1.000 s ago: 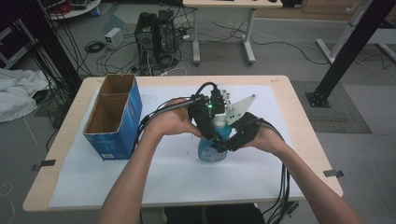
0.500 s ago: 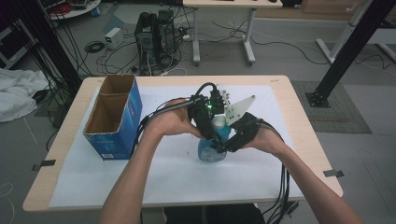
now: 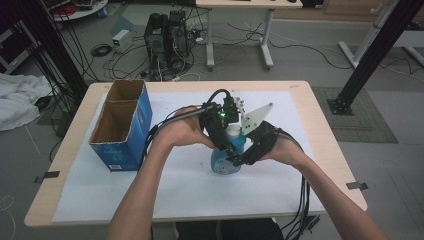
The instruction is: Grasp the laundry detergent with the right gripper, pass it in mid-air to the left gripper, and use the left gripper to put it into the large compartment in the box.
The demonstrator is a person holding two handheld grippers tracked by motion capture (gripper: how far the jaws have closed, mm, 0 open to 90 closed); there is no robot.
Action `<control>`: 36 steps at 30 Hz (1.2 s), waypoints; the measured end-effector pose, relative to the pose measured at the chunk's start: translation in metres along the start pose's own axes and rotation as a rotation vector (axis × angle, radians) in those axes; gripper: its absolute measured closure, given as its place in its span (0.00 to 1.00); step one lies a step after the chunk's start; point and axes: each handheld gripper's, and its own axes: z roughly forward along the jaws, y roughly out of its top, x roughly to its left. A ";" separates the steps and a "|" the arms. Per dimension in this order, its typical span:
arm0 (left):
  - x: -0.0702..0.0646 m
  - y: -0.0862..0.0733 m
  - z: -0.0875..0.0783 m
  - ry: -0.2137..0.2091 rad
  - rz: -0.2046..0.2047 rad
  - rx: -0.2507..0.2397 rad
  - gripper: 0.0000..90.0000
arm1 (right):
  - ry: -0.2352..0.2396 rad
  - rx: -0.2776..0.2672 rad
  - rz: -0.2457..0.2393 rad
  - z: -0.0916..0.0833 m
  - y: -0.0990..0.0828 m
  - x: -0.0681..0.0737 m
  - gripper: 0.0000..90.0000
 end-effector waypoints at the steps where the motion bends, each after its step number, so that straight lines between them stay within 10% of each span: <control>1: 0.000 0.000 0.000 -0.002 -0.002 0.001 0.42 | -0.002 0.013 -0.014 -0.001 0.000 -0.001 0.35; 30: -0.002 -0.003 -0.006 0.001 -0.006 0.013 0.42 | -0.016 0.041 0.044 -0.003 -0.002 0.005 0.24; 36: -0.001 -0.006 -0.010 0.008 -0.014 0.018 0.42 | -0.086 0.069 0.047 -0.006 -0.003 0.005 0.15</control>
